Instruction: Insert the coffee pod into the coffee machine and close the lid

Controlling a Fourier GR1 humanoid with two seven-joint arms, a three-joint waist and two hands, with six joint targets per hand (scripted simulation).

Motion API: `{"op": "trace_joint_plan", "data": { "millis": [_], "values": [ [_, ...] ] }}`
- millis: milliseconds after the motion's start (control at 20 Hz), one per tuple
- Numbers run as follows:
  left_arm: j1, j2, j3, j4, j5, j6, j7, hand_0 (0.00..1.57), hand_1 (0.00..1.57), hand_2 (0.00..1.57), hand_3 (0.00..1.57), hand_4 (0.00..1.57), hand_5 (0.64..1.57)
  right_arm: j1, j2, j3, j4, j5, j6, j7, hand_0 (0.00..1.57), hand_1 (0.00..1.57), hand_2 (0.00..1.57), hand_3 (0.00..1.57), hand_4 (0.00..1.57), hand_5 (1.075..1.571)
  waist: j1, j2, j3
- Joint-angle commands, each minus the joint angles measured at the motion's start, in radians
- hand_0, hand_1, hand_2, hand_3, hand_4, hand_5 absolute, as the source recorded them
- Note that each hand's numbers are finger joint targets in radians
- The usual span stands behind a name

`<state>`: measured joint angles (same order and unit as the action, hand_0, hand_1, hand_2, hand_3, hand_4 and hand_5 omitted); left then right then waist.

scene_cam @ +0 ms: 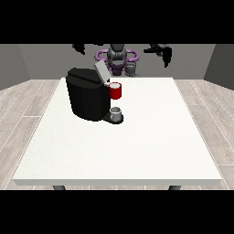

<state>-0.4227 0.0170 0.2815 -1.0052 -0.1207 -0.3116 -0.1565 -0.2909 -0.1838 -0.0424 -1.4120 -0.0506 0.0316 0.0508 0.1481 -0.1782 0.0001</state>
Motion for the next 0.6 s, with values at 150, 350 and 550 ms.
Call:
{"op": "trace_joint_plan", "data": {
  "millis": [150, 350, 550],
  "values": [
    [0.094, -0.008, -0.018, -0.142, 0.059, 0.026, 0.035, 0.00, 0.00, 0.00, 0.00, 0.00, 1.571, -0.075, 0.035, -0.005, 0.053, -0.010, -0.006, 0.033, 0.00, 0.00, 0.00, 0.00, 0.00, 1.571, -0.003, 0.068, 0.0000],
    [0.070, -0.016, -0.102, -0.234, 0.095, 0.078, 0.060, 0.00, 0.00, 0.00, 0.00, 0.00, 1.571, -0.153, 0.019, -0.063, 0.191, -0.007, -0.011, -0.073, 0.00, 0.00, 0.00, 0.00, 0.00, 1.571, 0.036, 0.151, 0.0002],
    [0.081, -0.015, -0.099, -0.320, 0.110, 0.087, 0.173, 0.00, 0.00, 0.00, 0.00, 0.00, 1.571, -0.164, 0.008, -0.064, 0.250, -0.004, 0.031, -0.118, 0.00, 0.00, 0.00, 0.00, 0.00, 1.571, 0.011, 0.158, 0.0003]
  ]
}}
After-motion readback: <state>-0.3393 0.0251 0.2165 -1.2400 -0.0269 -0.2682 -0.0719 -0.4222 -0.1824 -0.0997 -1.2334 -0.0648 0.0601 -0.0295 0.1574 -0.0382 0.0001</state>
